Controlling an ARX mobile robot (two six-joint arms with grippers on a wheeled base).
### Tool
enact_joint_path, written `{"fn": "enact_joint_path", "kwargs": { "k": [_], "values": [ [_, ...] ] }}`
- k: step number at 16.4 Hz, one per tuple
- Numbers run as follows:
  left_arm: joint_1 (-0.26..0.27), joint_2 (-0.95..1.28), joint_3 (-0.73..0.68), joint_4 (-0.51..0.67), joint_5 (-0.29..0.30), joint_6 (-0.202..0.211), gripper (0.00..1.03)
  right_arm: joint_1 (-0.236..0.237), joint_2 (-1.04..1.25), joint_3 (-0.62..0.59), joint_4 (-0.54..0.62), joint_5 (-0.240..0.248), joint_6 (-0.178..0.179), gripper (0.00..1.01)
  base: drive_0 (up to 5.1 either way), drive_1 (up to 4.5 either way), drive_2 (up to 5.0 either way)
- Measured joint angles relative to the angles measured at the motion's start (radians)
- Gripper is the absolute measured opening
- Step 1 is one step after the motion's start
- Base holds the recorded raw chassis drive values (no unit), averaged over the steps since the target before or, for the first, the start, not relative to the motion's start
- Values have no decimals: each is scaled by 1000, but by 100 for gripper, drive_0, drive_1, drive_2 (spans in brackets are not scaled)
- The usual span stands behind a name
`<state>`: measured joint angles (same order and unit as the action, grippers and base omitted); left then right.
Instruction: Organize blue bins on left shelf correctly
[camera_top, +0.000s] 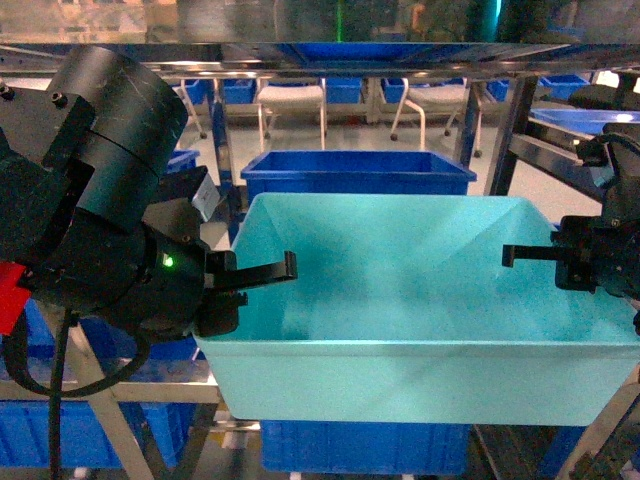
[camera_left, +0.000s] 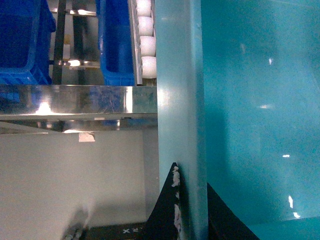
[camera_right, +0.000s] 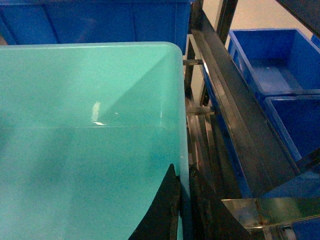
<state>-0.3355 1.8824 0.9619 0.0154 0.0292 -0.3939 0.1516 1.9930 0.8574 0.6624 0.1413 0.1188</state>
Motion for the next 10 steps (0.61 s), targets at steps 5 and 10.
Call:
{"fn": "enact_joint_path", "kwargs": {
  "k": [5,10],
  "values": [
    [2,0,0,5,0,2,2,0,0,0,3,0,1,2,-1,243,-246],
    [3,0,3,5,1,2,2,0,2,3,0,-2,4,2,-1,141,-144]
  ]
}}
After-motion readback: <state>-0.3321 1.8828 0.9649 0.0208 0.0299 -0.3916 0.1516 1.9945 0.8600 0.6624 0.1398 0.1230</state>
